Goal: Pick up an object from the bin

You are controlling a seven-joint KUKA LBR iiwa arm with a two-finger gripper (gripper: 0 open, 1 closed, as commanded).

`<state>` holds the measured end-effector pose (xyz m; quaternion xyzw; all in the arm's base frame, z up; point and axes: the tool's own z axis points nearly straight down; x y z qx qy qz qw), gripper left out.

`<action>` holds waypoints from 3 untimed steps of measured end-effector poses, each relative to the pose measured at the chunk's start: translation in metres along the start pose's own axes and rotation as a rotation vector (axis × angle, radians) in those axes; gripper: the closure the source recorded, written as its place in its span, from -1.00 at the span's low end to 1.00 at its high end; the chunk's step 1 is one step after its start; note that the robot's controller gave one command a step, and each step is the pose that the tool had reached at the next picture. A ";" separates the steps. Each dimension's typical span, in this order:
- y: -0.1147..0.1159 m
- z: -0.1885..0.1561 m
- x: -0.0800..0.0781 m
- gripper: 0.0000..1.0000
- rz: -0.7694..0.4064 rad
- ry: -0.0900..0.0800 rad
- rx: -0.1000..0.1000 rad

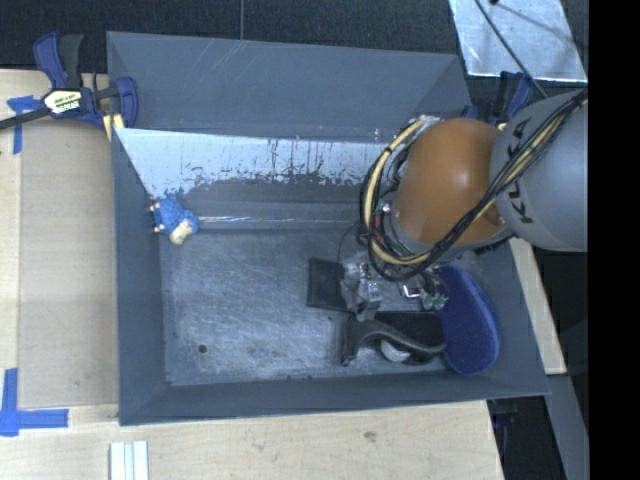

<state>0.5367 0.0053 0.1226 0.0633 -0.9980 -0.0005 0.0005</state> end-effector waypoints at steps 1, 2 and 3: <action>-0.058 -0.018 0.031 1.00 0.331 -0.002 0.003; -0.056 -0.018 0.031 -1.00 0.327 -0.002 0.001; 0.019 0.055 0.012 -1.00 0.374 0.000 -0.004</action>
Offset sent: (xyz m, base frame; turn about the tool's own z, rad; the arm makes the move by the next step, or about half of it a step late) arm -0.0239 -0.0591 0.0176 0.3286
